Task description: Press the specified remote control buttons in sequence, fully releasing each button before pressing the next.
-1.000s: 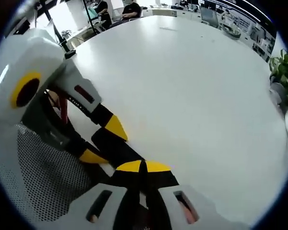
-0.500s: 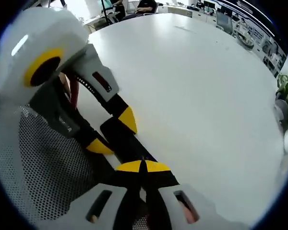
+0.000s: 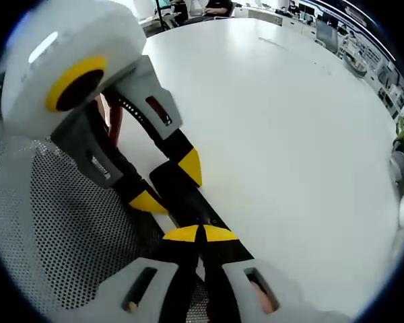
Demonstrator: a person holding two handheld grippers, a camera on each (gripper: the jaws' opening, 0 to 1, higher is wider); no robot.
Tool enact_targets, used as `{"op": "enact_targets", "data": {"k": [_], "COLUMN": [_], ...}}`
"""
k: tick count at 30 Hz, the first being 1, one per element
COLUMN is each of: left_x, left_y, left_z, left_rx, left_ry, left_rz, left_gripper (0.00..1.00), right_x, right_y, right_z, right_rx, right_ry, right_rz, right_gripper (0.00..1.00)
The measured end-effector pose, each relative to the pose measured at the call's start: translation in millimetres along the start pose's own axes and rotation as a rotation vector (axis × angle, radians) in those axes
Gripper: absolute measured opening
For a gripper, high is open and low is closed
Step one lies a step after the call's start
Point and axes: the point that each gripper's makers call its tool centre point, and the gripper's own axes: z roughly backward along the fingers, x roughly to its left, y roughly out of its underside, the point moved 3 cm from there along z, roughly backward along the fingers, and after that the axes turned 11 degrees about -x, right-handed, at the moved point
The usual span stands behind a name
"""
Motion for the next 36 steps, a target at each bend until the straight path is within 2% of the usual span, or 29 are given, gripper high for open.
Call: {"op": "enact_targets", "data": {"k": [3, 7, 19, 24, 36], "left_x": [0.0, 0.1, 0.0, -0.1, -1.2], "left_y": [-0.2, -0.3, -0.3, -0.6, 0.9], "left_z": [-0.1, -0.1, 0.2, 0.5, 3.2], "left_rx": [0.0, 0.0, 0.006, 0.011, 0.033], "left_ry": [0.001, 0.001, 0.002, -0.003, 0.003], "left_rz": [0.0, 0.0, 0.0, 0.022, 0.059], "left_gripper": [0.25, 0.25, 0.25, 0.25, 0.24], "right_x": [0.0, -1.2, -0.9, 0.9, 0.9], "right_y": [0.1, 2.7, 3.2, 3.6, 0.6], "right_z": [-0.4, -2.6, -2.2, -2.6, -4.7], "right_rx": [-0.001, 0.017, 0.0, -0.018, -0.005], "right_ry": [0.001, 0.012, 0.015, 0.005, 0.017], "right_rz": [-0.008, 0.023, 0.023, 0.113, 0.085], "right_gripper": [0.0, 0.0, 0.0, 0.0, 0.0]}}
